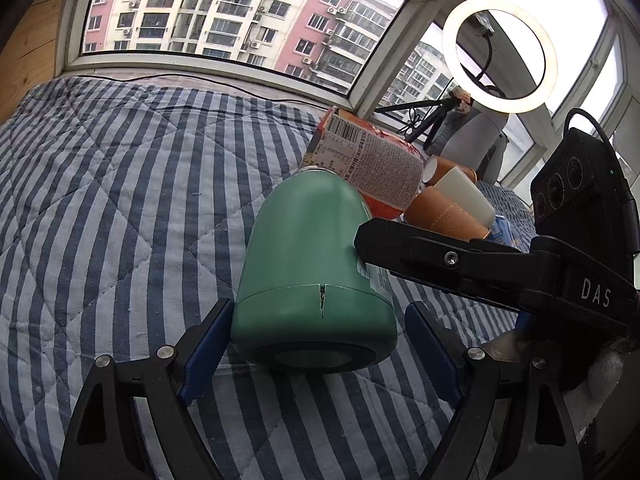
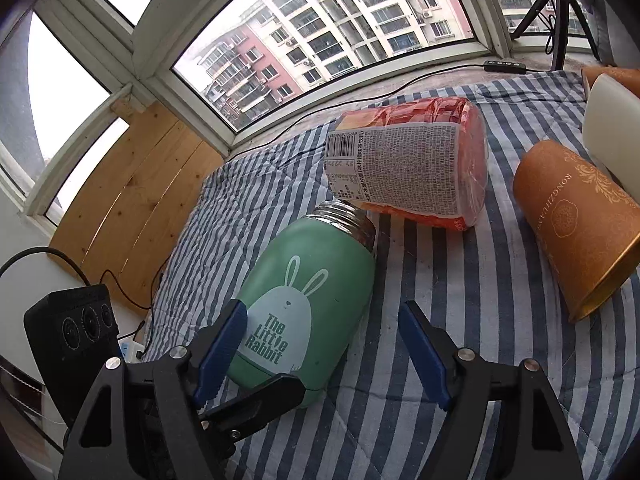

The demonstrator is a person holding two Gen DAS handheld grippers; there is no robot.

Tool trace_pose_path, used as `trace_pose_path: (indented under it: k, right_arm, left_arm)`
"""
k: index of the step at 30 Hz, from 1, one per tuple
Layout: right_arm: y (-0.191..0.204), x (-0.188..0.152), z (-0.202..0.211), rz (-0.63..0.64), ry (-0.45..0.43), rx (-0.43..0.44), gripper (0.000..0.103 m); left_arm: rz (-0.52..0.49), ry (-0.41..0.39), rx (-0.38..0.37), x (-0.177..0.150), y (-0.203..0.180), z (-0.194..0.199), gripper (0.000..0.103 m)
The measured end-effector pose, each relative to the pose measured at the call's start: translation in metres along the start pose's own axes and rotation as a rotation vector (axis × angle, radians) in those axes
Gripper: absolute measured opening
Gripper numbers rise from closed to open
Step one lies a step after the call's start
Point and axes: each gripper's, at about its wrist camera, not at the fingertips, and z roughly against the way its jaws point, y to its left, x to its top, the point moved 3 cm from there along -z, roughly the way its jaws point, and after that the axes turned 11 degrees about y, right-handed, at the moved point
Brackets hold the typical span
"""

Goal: Flip cup upside down
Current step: 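Grasp the bottle body with the right gripper while the left gripper holds it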

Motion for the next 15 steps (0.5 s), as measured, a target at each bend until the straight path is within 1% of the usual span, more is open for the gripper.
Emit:
trace_pose_path:
  k: [3, 6, 8, 12, 15]
  right_arm:
    - [-0.001, 0.007, -0.006, -0.023, 0.016, 0.027, 0.075]
    - [0.002, 0.009, -0.017, -0.034, 0.075, 0.076, 0.075]
    - [0.003, 0.008, -0.017, -0.038, 0.062, 0.068, 0.074]
    - [0.005, 0.003, -0.014, -0.033, 0.064, 0.06, 0.071]
    - [0.006, -0.004, -0.007, -0.023, 0.059, 0.04, 0.07]
  left_arm:
    - [-0.009, 0.007, 0.004, 0.002, -0.002, -0.002, 0.085]
    - [-0.038, 0.012, 0.045, 0.004, -0.011, -0.01, 0.084]
    - [-0.043, 0.016, 0.049, 0.004, -0.015, -0.012, 0.084]
    - [-0.02, 0.024, 0.029, -0.001, -0.022, -0.013, 0.084]
    - [-0.037, 0.032, 0.046, -0.011, -0.038, -0.015, 0.084]
